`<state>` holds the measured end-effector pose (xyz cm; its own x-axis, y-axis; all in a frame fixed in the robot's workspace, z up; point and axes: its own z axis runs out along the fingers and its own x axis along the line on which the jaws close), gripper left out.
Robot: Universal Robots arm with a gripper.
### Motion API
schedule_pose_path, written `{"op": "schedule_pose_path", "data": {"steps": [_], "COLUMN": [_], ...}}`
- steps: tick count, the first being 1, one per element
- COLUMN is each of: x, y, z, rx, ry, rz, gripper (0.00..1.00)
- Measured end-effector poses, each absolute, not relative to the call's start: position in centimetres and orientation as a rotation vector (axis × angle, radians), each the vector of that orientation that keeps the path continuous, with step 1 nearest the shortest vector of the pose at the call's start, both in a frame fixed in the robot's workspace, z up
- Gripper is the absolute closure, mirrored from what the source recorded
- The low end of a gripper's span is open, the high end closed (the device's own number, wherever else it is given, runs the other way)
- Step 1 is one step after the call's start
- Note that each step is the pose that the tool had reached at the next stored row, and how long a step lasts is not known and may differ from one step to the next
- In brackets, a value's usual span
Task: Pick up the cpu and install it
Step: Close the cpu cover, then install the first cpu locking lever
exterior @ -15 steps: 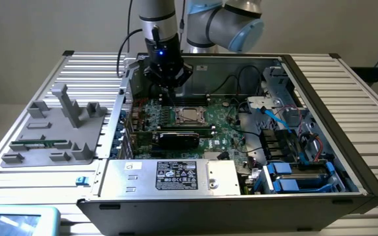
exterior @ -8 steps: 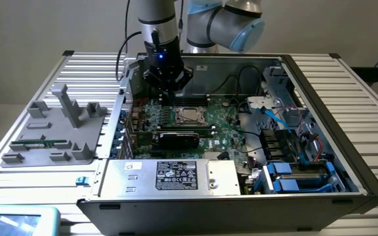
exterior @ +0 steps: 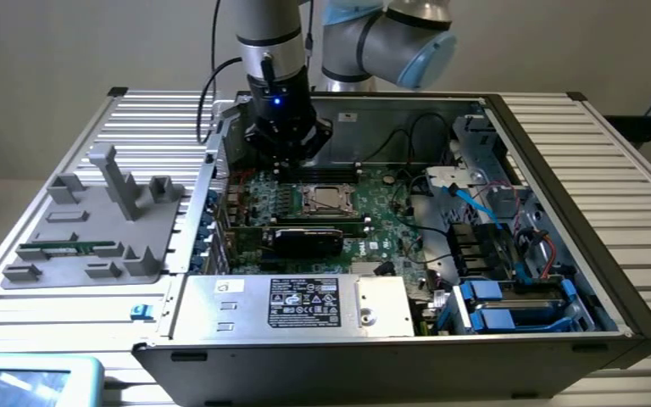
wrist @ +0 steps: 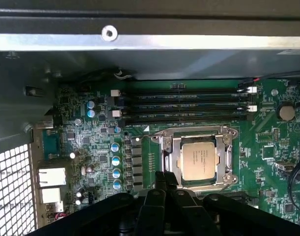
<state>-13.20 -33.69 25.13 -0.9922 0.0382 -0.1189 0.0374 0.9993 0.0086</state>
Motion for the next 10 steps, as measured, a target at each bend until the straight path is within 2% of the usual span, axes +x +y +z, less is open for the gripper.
{"op": "schedule_pose_path", "data": {"steps": [10], "x": [-14.09], "y": [-33.69], "z": [25.13], "rx": [-0.085], "ry": [3.021], "rz": [0.014], "gripper": [0.91]}}
